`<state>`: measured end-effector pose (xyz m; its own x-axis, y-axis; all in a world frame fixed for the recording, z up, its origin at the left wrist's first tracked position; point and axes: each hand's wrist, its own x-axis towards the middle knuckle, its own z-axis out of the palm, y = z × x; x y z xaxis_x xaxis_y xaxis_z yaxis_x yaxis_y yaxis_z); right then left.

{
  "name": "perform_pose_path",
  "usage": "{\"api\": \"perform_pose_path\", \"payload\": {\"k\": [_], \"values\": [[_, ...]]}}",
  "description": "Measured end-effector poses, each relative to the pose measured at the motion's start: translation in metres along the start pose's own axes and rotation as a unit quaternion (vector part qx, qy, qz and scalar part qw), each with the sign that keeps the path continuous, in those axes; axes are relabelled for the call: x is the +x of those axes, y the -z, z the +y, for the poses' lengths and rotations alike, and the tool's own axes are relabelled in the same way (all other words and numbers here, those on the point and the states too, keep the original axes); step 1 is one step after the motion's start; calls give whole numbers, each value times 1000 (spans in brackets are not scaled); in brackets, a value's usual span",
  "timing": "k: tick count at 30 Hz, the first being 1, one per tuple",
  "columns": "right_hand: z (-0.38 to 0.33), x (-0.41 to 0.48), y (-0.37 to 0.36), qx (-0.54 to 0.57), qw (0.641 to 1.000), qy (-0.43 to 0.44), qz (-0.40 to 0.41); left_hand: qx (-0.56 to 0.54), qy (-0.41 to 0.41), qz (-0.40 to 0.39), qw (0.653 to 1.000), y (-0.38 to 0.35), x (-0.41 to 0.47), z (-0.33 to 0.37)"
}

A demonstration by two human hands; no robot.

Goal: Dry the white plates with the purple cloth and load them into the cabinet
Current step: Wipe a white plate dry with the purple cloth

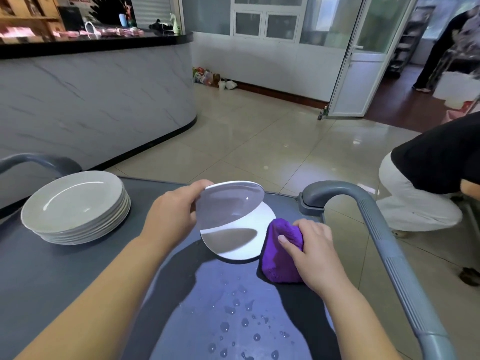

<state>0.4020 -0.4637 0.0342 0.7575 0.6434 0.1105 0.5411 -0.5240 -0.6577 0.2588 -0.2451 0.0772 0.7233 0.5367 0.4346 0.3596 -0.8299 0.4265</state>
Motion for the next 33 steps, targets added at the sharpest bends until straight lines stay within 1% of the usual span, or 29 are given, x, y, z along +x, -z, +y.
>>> {"api": "perform_pose_path", "payload": {"k": [3, 6, 8, 9, 11, 14, 16, 18, 20, 22, 23, 25, 28, 31, 33], "values": [[-7, 1, 5, -61, 998, 6, 1, 3, 18, 4, 1000, 3, -2, -2], [-14, 2, 8, -109, 993, -36, 8, 0, 36, 0, 999, 6, -4, -2], [-16, 3, 11, -119, 990, -77, -2, -1, 42, 0, 999, 7, -6, -2], [-18, 4, 12, -98, 990, -100, -10, -2, 46, 0, 999, 7, -6, -2], [-19, 7, 16, -13, 990, -139, -32, -4, 63, -2, 998, 7, -7, -3], [-21, 13, 19, 94, 980, -165, -64, -14, 94, -6, 995, 5, -7, -5], [-23, 16, 21, 167, 968, -180, -53, -40, 117, -6, 992, 6, -5, -7], [-24, 19, 23, 231, 952, -198, -23, -86, 134, -4, 987, 8, -5, -11], [-26, 21, 25, 274, 937, -217, 0, -141, 161, -6, 977, 11, -5, -14], [-28, 25, 24, 292, 929, -227, 18, -196, 193, -4, 961, 17, -5, -15], [-30, 27, 24, 292, 929, -225, 33, -224, 204, -2, 953, 20, -6, -16], [-35, 33, 25, 260, 941, -203, 73, -273, 216, 1, 937, 25, -7, -18], [-53, 43, 28, 186, 968, -117, 118, -315, 225, -2, 922, 31, -7, -22], [-79, 50, 25, 132, 984, -16, 120, -343, 226, -12, 912, 34, -8, -24], [-96, 53, 17, 111, 989, 31, 93, -363, 229, -21, 903, 33, -9, -25]]}}
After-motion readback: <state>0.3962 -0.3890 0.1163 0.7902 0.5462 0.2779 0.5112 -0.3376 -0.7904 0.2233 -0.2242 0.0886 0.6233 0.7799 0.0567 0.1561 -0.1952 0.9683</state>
